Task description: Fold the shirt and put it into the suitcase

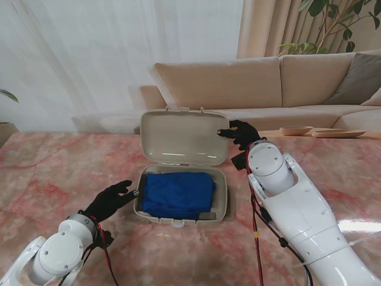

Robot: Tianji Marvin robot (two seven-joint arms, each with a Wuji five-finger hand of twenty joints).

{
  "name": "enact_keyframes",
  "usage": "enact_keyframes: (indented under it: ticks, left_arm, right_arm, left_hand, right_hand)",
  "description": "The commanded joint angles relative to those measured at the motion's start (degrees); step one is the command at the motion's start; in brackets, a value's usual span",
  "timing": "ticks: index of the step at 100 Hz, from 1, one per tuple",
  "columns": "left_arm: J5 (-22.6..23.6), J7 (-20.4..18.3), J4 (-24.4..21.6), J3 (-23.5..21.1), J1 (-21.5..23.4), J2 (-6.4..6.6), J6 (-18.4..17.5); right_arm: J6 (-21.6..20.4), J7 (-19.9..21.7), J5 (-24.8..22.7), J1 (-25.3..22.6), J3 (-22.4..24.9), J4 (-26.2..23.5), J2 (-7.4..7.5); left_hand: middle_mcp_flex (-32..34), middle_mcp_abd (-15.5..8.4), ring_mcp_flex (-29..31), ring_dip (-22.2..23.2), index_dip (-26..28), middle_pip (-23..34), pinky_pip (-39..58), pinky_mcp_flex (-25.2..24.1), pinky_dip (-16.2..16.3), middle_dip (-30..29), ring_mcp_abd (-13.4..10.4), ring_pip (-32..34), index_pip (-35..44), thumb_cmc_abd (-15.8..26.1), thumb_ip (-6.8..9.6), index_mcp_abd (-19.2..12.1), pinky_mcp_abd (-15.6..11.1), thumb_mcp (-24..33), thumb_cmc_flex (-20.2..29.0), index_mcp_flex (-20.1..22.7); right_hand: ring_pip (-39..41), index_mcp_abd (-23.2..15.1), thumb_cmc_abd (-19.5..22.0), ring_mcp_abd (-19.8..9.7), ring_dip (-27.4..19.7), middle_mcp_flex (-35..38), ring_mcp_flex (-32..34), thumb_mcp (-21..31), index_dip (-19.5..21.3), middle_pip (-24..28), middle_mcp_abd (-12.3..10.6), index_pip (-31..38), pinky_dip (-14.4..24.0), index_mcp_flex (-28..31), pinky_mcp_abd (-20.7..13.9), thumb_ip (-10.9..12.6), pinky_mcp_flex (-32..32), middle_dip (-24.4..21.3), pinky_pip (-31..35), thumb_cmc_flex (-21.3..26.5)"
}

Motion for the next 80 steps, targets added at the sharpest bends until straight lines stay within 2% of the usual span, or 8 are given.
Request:
enact_keyframes:
  ticks: [1, 31, 44, 80]
  left_arm:
    - [0.1, 0.2, 0.2, 0.1, 0.4, -0.23, 0.2]
    - [1.6, 0.3, -0.3, -0.7, 1.4, -0.12, 0.1]
    - [2.0, 0.6, -0.4, -1.0, 1.8, -0.16, 0.3]
    - [2.9, 0.6, -0.2, -1.7, 2.9, -0.11, 0.6]
  right_arm:
    - [-0.2, 0.7, 0.1, -0.2, -0.1, 0.1, -0.37]
    - [-2.1, 0.0, -0.8, -1.3, -0.2, -0.5, -0.24]
    - [-3.3, -0.1, -1.9, -2.3, 0.1, -1.2, 0.05]
    - [-6.8, 1.2, -3.5, -6.0, 1.8, -3.7, 1.19]
  left_hand:
    - [1.0, -1.3, 0.7, -0.3, 0.5, 0.6, -0.9, -0.1, 0.0, 0.8, 1.2, 1.4, 0.6, 0.2, 0.61, -2.1, 1.2, -1.6, 1.4, 1.2]
    - [0.9, -1.3, 0.7, -0.4, 0.5, 0.6, -0.9, -0.1, 0.0, 0.8, 1.1, 1.3, 0.6, 0.2, 0.59, -2.2, 1.2, -1.6, 1.3, 1.2]
    - [1.0, -1.3, 0.7, -0.4, 0.5, 0.6, -0.9, -0.1, 0.0, 0.7, 1.2, 1.3, 0.6, 0.2, 0.60, -2.1, 1.2, -1.6, 1.4, 1.2]
    - [1.1, -1.2, 0.7, -0.4, 0.5, 0.5, -0.9, -0.1, 0.0, 0.7, 1.2, 1.3, 0.6, 0.3, 0.59, -2.1, 1.2, -1.6, 1.3, 1.2]
  right_hand:
    - [-0.4, -2.4, -1.1, -1.6, 0.3, -1.3, -1.8, 1.7, 0.3, -0.6, -1.1, 1.4, 1.2, 2.6, -0.3, 1.1, -0.8, -0.9, 0.2, 0.5]
    - [-1.1, -2.3, -1.2, -2.1, -0.2, -0.5, -1.8, 3.5, 0.7, -0.1, -1.5, 3.7, 0.7, 7.6, -0.3, 0.8, -0.9, -1.1, -0.5, 4.4]
    - [-2.1, -1.7, -0.4, -3.2, -0.7, -1.2, -2.6, 3.6, 0.5, 0.0, -1.6, 3.6, 0.3, 7.5, -0.3, 0.5, -1.1, -1.2, -1.3, 4.6]
    - [-2.8, -0.6, 0.3, -3.0, -1.3, -1.4, -2.8, 3.3, 0.0, 0.4, -1.7, 3.0, -0.3, 7.6, -0.5, 0.5, -1.3, -1.6, -2.3, 4.0]
